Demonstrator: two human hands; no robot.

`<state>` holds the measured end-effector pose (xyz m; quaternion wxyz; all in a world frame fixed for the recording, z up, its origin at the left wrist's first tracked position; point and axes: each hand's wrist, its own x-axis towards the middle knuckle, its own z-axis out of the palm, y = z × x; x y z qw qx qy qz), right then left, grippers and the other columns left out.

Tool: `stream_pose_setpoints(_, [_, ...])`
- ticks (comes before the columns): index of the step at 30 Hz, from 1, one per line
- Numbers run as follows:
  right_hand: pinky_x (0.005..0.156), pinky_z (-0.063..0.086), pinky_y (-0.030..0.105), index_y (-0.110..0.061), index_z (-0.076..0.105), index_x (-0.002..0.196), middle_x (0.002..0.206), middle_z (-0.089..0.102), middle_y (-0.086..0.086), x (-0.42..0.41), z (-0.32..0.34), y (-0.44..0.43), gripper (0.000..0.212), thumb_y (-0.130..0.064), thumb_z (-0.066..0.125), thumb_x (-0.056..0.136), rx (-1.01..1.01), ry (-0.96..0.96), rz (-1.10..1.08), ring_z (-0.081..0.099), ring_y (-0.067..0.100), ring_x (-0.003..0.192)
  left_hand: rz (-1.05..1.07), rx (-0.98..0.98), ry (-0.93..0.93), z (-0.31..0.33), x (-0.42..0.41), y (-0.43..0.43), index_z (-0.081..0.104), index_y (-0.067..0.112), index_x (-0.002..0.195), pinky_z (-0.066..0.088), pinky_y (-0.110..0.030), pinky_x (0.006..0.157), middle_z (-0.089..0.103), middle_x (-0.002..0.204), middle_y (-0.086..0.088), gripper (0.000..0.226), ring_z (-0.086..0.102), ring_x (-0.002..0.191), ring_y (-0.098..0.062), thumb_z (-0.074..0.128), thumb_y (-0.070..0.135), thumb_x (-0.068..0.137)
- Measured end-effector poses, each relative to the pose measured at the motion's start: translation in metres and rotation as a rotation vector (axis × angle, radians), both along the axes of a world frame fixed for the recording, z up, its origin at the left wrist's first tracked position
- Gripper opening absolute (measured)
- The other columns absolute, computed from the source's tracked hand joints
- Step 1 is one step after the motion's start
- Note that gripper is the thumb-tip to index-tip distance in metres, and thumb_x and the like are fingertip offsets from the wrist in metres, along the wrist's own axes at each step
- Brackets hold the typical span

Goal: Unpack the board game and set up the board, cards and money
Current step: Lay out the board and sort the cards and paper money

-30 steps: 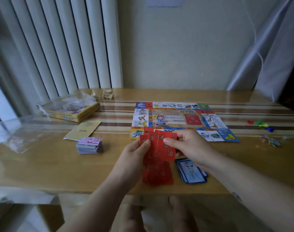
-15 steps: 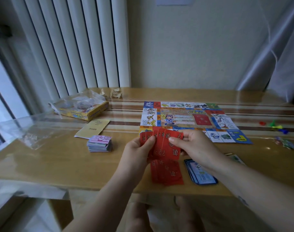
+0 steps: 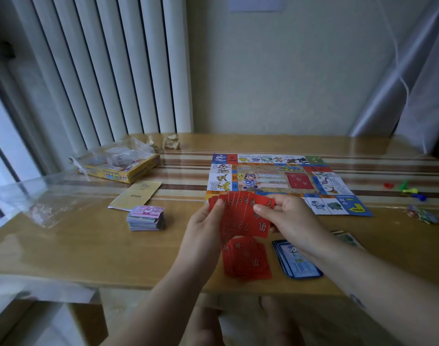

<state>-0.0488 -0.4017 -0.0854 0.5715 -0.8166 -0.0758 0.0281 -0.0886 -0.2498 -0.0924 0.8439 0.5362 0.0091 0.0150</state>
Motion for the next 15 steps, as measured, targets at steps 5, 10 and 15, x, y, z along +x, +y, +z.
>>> stream_pose_setpoints(5, [0.063,0.047,0.021,-0.015,0.062,0.118,0.089,0.072,0.0,-0.001,0.0,-0.001,0.029,-0.024,0.062,0.09,0.02,0.01,-0.009,0.066,0.01,0.075,0.031,0.02,0.013,0.001,0.0,-0.004,0.06,0.008,0.107,0.06,-0.038,0.07,0.073,0.093,-0.014,0.022,0.071,0.087,-0.029,0.047,0.022,0.097])
stream_pose_setpoints(10, [0.069,0.055,0.029,-0.02,0.06,0.116,0.083,0.073,-0.001,-0.006,0.002,0.003,0.025,-0.023,0.062,0.09,0.028,-0.002,0.025,0.069,0.012,0.073,-0.01,0.052,0.024,0.003,-0.002,-0.016,0.065,0.015,0.105,0.056,-0.043,0.083,0.073,0.096,-0.011,0.021,0.07,0.091,-0.027,0.049,0.024,0.096])
stream_pose_setpoints(15, [0.07,0.056,0.022,-0.025,0.056,0.123,0.101,0.071,0.0,-0.012,0.006,0.003,0.031,-0.018,0.058,0.093,0.011,-0.028,0.141,0.069,0.011,0.088,-0.113,0.365,-0.022,0.001,-0.001,-0.015,0.052,0.034,0.116,0.054,-0.037,0.088,0.067,0.107,0.0,0.019,0.066,0.1,-0.015,0.044,0.028,0.099])
